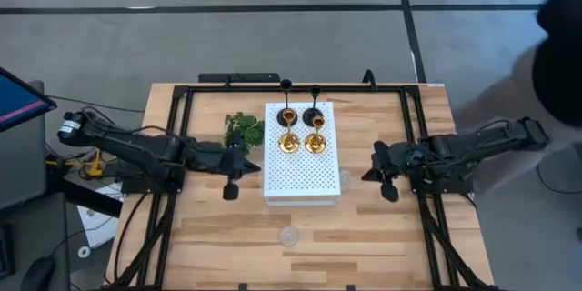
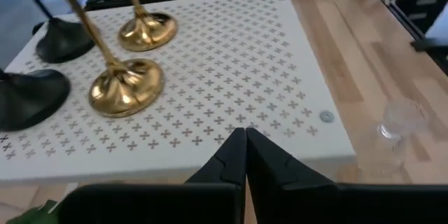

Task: Pick & Place candle stick holders
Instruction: Put the top transparent glass candle holder on the shelf

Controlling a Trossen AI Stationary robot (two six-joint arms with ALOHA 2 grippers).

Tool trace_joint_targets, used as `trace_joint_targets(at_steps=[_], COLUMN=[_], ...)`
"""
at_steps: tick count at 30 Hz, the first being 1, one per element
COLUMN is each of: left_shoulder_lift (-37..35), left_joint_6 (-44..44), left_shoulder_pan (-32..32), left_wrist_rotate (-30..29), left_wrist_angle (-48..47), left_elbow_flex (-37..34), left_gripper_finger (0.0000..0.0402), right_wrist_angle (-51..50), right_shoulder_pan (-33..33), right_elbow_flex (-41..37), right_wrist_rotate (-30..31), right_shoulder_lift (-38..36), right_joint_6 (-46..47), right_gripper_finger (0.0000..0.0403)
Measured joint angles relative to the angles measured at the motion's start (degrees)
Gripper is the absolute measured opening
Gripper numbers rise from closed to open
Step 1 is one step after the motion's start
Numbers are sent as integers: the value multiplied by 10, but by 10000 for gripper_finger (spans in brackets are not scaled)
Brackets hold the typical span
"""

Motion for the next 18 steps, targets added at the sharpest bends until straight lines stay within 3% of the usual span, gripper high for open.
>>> trace_joint_targets(at_steps=[5, 12, 18], left_shoulder_lift=[0, 0, 0], left_joint_6=[11, 11, 11], left_shoulder_pan=[-13, -28, -37], left_wrist_rotate=[0, 0, 0], left_wrist_angle=[7, 11, 16], left_elbow_flex=[-10, -12, -12], left_gripper_finger=[4, 6, 6], right_wrist_angle=[3, -37, -52], right_shoulder_pan=[39, 110, 198], right_elbow_flex=[0, 0, -7], right_wrist_rotate=[17, 183, 359], right_shoulder_lift=[35, 49, -17], right_joint_6=[31, 72, 60], right_gripper_finger=[0, 0, 0])
